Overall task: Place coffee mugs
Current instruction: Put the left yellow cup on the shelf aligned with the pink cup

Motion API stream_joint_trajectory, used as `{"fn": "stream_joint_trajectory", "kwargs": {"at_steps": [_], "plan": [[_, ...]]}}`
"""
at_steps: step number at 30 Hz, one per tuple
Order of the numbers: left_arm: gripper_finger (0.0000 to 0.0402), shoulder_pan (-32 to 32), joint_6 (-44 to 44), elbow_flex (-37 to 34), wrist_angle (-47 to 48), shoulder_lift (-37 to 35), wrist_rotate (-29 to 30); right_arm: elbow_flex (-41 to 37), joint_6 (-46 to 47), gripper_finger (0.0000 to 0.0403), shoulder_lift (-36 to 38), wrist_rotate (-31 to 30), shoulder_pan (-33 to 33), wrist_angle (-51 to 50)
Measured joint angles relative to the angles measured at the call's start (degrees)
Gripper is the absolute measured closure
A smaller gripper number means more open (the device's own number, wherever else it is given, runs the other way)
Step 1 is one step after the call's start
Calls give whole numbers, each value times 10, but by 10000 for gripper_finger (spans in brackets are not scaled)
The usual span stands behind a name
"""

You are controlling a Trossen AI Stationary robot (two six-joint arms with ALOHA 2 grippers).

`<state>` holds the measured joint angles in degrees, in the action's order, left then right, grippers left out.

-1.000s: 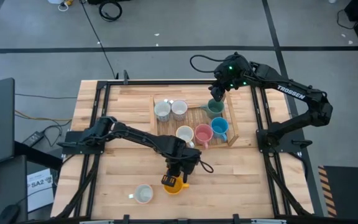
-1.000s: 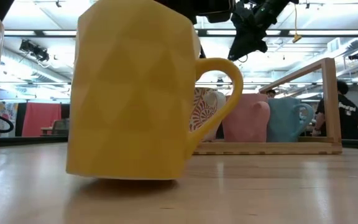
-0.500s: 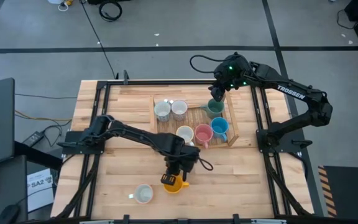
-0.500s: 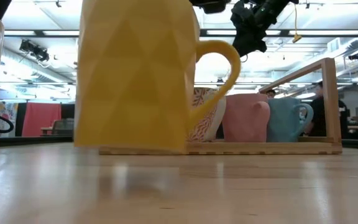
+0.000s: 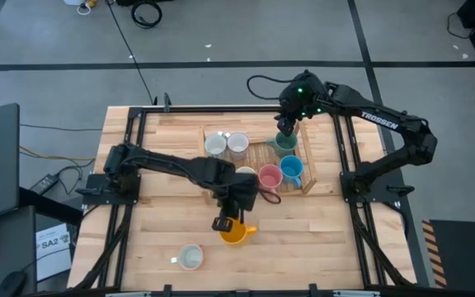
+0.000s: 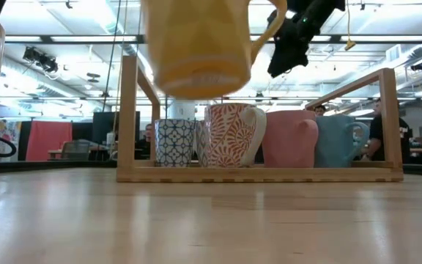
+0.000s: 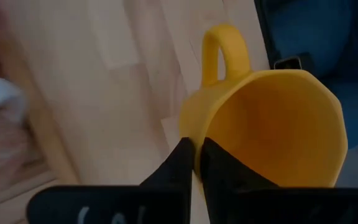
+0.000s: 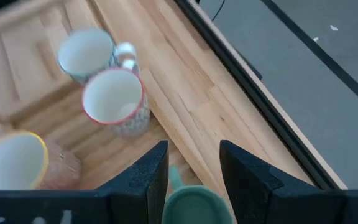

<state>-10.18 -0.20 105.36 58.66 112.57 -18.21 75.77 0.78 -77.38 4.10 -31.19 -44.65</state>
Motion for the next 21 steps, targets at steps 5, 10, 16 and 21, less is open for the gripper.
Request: {"fn": "stream_joint_trajectory", "kwargs": {"at_steps": [5,10,16,21], "plan": [[381,26,0,0,-2,-34,10,0,-69,253,-35,0,-4,-3],[381,58,0,0,-1,-67,40,0,-162,253,-57,0,-10,-15],[381,100,0,1,-2,-98,61,0,-275,253,-74,0,-16,-32],[381,133,-4,1,1,-111,62,0,-348,253,-88,7,-17,-47]]}}
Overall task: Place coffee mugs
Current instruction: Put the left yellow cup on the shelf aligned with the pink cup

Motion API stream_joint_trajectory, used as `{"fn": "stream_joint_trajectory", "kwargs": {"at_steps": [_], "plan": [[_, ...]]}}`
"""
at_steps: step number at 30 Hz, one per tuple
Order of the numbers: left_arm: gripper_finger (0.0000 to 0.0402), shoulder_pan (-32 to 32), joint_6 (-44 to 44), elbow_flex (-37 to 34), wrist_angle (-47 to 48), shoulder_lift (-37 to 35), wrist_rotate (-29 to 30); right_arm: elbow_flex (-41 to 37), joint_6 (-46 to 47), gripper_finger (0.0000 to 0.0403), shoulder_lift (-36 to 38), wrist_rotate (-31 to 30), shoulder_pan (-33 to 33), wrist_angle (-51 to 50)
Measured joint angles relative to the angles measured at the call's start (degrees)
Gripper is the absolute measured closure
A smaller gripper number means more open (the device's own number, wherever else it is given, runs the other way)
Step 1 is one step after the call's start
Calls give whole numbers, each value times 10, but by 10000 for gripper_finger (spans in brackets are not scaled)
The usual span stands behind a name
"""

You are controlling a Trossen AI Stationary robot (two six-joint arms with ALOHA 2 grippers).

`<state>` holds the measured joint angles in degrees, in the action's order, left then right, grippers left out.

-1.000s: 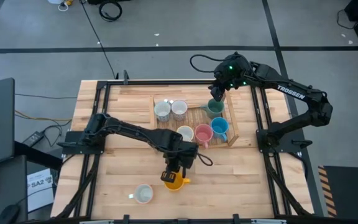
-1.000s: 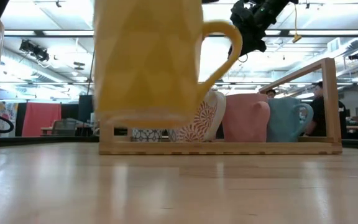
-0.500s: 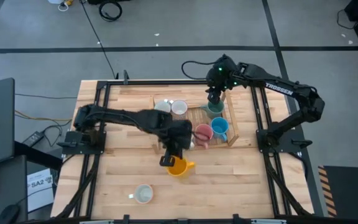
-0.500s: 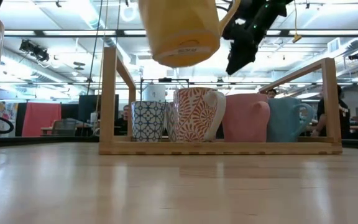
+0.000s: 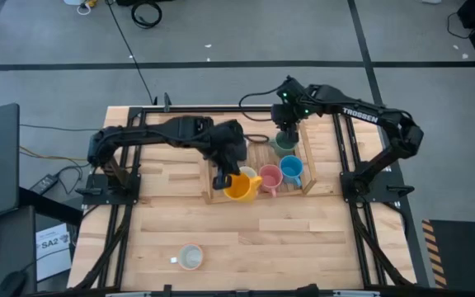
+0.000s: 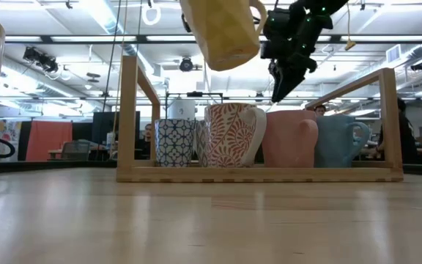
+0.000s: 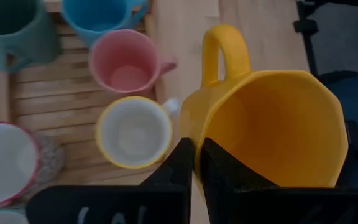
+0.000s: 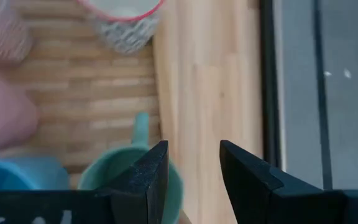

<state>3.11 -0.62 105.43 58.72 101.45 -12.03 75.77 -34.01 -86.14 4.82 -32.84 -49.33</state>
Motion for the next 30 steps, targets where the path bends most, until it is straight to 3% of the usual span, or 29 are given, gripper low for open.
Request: {"fn": "stream_joint_trajectory", "kwargs": {"at_steps": [7,18,30], "plan": [[376,30,0,0,13,-4,1,0,-87,253,-21,52,2,-29],[379,48,-5,0,18,-4,0,0,-191,253,-74,53,4,-29],[378,48,-7,0,26,-3,-1,0,-191,253,-141,-22,4,-37]]}}
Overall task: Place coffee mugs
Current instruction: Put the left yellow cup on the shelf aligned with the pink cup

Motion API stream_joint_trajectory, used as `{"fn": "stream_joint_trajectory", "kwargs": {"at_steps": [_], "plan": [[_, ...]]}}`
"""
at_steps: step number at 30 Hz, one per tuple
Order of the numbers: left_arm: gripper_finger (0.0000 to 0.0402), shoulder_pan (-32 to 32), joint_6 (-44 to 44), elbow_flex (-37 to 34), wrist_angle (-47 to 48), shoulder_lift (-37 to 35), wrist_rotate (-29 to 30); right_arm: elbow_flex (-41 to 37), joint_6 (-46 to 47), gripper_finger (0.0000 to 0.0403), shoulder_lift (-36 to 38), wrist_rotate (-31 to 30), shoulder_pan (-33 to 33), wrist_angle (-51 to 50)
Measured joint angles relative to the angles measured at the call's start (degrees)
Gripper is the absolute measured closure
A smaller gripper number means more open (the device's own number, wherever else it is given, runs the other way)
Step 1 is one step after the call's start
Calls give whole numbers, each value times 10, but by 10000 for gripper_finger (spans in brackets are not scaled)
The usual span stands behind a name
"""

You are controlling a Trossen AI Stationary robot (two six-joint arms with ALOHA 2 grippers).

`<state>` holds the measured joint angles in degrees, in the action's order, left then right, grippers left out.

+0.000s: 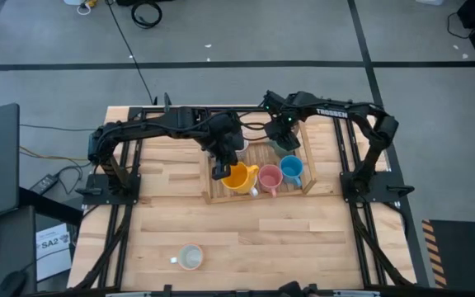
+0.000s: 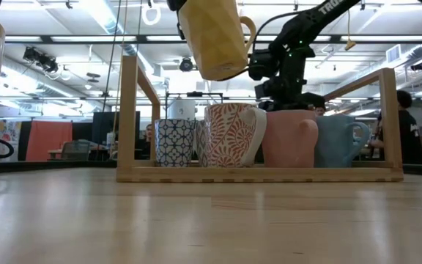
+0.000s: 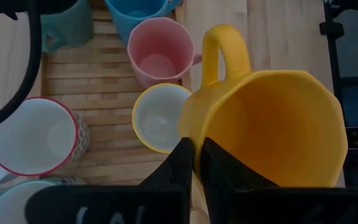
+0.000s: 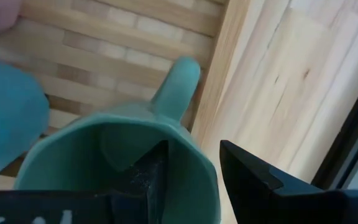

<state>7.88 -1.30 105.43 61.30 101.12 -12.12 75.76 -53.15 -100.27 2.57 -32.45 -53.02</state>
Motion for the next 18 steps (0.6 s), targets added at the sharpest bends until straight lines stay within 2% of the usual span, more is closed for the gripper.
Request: {"fn": "stream_joint_trajectory", "kwargs": {"at_steps": [5,14,18], "plan": [[378,0,0,0,1,0,0,0,7,269,0,-2,0,-10],[377,0,2,0,1,0,0,0,86,352,5,-44,0,-15],[377,0,2,0,1,0,1,2,114,372,7,-49,0,-25]]}}
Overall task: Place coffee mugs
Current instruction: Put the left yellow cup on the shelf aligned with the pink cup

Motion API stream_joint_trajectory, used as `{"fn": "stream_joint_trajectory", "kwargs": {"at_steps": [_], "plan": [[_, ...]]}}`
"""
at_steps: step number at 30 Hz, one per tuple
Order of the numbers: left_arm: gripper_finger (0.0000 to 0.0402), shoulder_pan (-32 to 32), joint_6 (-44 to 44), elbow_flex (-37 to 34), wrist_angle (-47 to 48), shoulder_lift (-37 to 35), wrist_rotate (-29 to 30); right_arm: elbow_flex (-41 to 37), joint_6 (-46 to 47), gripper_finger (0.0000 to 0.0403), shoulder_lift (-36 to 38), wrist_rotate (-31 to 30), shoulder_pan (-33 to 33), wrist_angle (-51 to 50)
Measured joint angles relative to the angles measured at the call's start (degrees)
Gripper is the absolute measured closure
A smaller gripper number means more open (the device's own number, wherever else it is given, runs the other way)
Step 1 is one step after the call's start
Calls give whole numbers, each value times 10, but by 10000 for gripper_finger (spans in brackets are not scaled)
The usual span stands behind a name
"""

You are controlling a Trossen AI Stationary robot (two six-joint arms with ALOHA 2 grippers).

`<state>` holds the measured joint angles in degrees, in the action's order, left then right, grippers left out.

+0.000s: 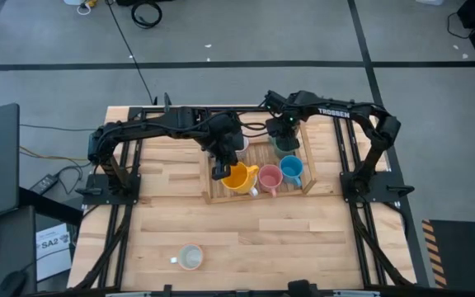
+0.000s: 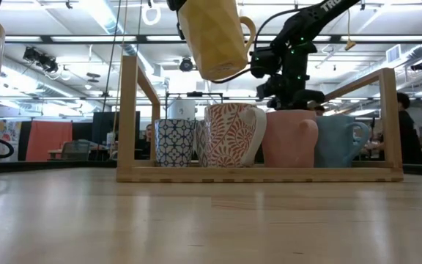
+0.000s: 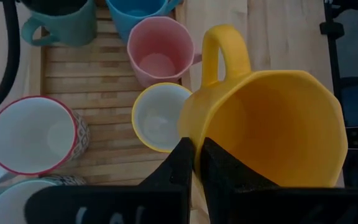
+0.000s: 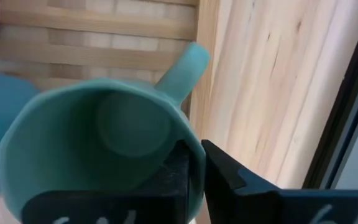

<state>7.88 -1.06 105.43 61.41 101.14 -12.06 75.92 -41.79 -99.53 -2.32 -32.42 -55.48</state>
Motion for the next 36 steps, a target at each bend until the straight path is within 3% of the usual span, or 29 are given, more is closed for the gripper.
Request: {"fn": "stream_joint_trajectory", "kwargs": {"at_steps": [8,21,36], "plan": [[377,0,4,0,1,0,0,-1,103,349,-2,-11,0,-24],[377,0,4,0,1,0,0,-1,269,357,-2,-15,0,-48],[377,0,4,0,1,0,0,-2,281,335,-3,-12,0,-45]]}}
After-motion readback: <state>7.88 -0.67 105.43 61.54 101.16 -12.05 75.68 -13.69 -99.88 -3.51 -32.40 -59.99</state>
